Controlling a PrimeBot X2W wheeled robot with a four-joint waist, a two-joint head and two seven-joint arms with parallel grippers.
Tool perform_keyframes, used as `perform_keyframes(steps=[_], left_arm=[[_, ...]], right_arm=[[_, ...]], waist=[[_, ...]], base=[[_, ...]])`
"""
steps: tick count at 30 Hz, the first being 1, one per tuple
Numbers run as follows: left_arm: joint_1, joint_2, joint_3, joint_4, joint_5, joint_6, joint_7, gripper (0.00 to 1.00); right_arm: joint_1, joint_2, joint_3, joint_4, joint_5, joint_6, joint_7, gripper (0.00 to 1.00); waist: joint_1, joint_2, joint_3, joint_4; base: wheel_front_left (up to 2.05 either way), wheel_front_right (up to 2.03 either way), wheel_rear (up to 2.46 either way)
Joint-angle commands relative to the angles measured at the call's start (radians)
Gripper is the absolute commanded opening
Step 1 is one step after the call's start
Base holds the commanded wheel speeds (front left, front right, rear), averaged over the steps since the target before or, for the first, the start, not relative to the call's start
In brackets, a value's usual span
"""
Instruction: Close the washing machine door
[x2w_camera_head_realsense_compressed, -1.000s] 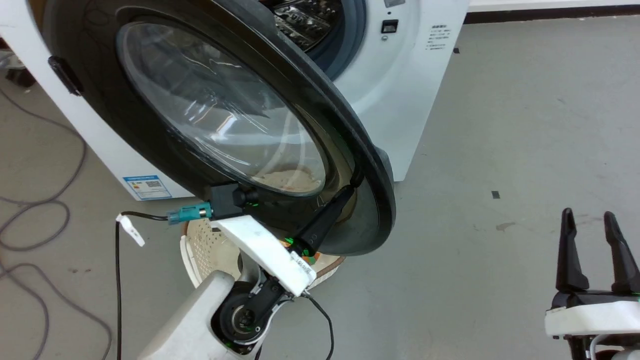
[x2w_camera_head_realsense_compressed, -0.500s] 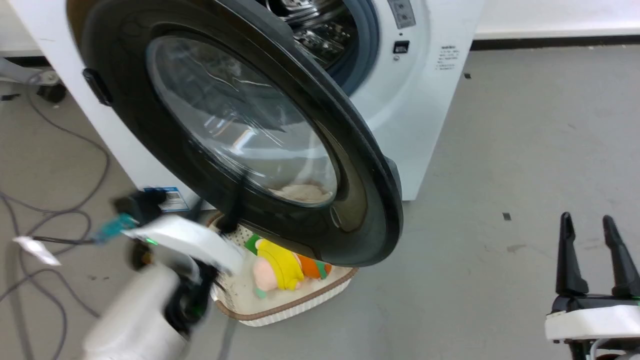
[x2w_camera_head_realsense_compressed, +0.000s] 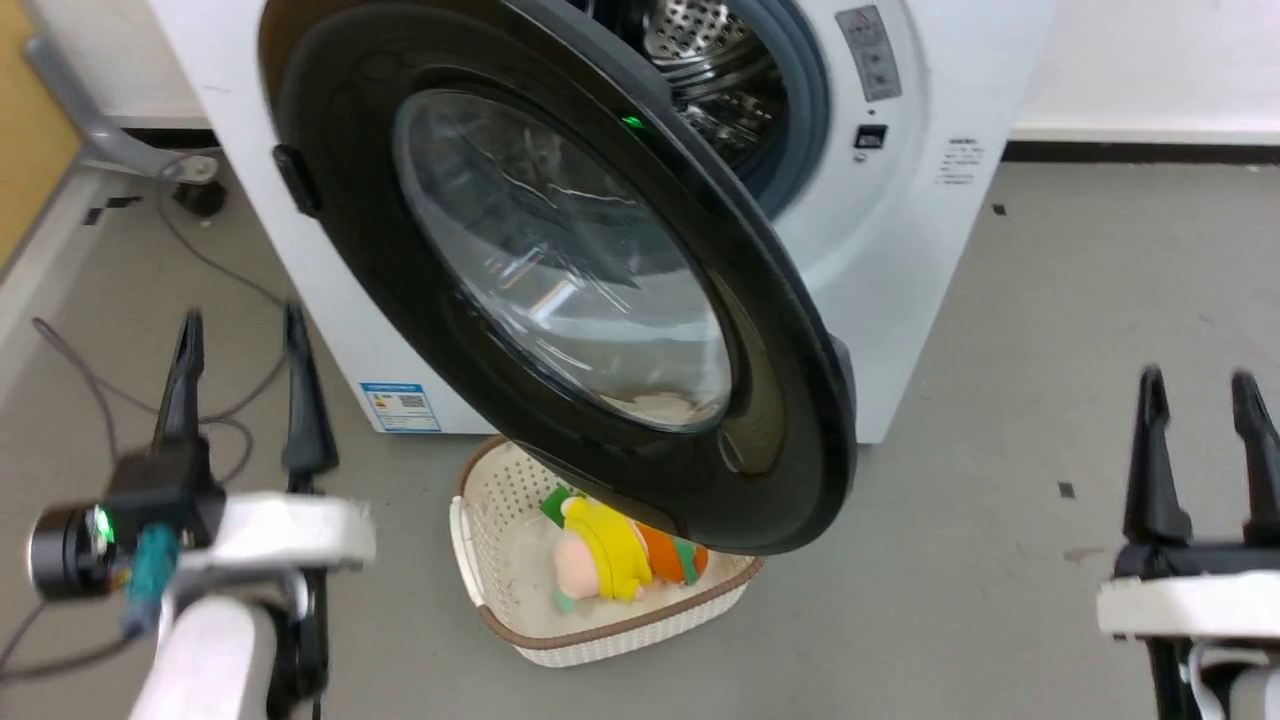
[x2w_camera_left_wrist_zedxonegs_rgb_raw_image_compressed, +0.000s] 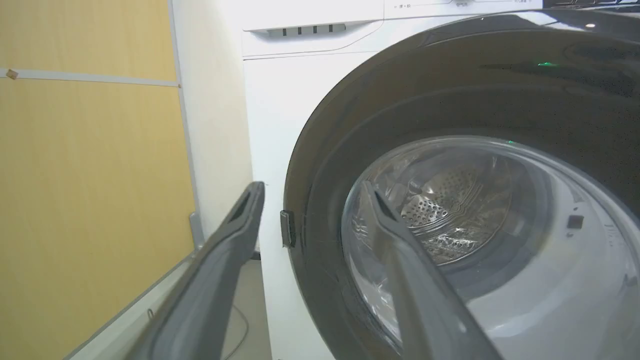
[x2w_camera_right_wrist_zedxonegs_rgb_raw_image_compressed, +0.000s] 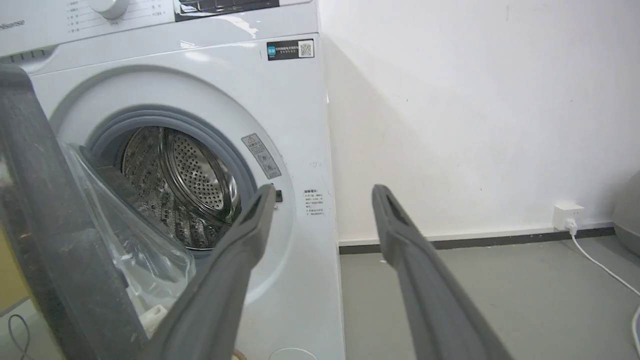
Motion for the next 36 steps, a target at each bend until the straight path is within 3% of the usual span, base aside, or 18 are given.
perform_keyframes(steps=[1, 8, 9, 10, 11, 12, 20, 26, 31, 36], left_arm=[[0.031, -0.005, 0.008, -0.009, 0.015, 0.005, -0.005, 1.00], [0.167, -0.051, 0.055, -0.031, 0.065, -0.034, -0.005, 1.00], [0.180, -0.060, 0.060, -0.030, 0.068, -0.042, -0.005, 1.00], [0.192, -0.068, 0.064, -0.029, 0.074, -0.050, -0.005, 1.00], [0.202, -0.074, 0.067, -0.028, 0.081, -0.056, -0.005, 1.00], [0.211, -0.081, 0.068, -0.025, 0.090, -0.062, -0.005, 1.00], [0.236, -0.131, 0.100, -0.002, 0.138, -0.106, -0.005, 1.00], [0.236, -0.157, 0.124, -0.002, 0.157, -0.130, -0.005, 1.00], [0.226, -0.177, 0.137, -0.011, 0.173, -0.144, -0.005, 1.00], [0.203, -0.195, 0.136, -0.026, 0.200, -0.154, -0.005, 1.00]], right_arm=[[-0.020, 0.000, 0.011, -0.014, -0.004, 0.001, -0.004, 1.00], [-0.098, 0.000, 0.134, -0.113, 0.055, 0.001, -0.004, 1.00], [-0.108, 0.000, 0.148, -0.127, 0.077, 0.001, -0.004, 0.62], [-0.118, 0.000, 0.168, -0.144, 0.088, 0.001, -0.004, 0.31], [-0.127, 0.000, 0.191, -0.162, 0.088, 0.001, -0.004, 0.11], [-0.136, -0.003, 0.218, -0.180, 0.091, 0.001, -0.004, 0.00], [-0.190, -0.153, 0.507, -0.242, 0.190, 0.001, -0.004, 0.00], [-0.215, -0.271, 0.732, -0.173, 0.232, 0.001, -0.004, 0.00], [-0.214, -0.316, 0.832, -0.053, 0.259, 0.001, -0.004, 0.00], [-0.214, -0.332, 0.827, 0.075, 0.263, 0.001, -0.004, 0.00]], waist=[[0.0001, 0.0000, -0.006, 0.009], [0.0001, 0.0000, -0.019, 0.044], [0.0001, 0.0000, -0.021, 0.050], [0.0001, 0.0000, -0.023, 0.056], [0.0001, 0.0000, -0.025, 0.061], [0.0001, 0.0000, -0.027, 0.066], [0.0001, 0.0000, -0.033, 0.092], [0.0001, 0.0000, -0.023, 0.093], [0.0001, 0.0000, -0.004, 0.091], [0.0001, 0.0000, 0.037, 0.089]], base=[[0.00, 0.00, 0.00], [0.00, 0.00, 0.00], [0.00, 0.00, 0.00], [0.00, 0.00, 0.00], [0.00, 0.00, 0.00], [0.00, 0.00, 0.00], [0.00, 0.00, 0.00], [0.00, 0.00, 0.00], [0.00, 0.00, 0.00], [0.00, 0.00, 0.00]])
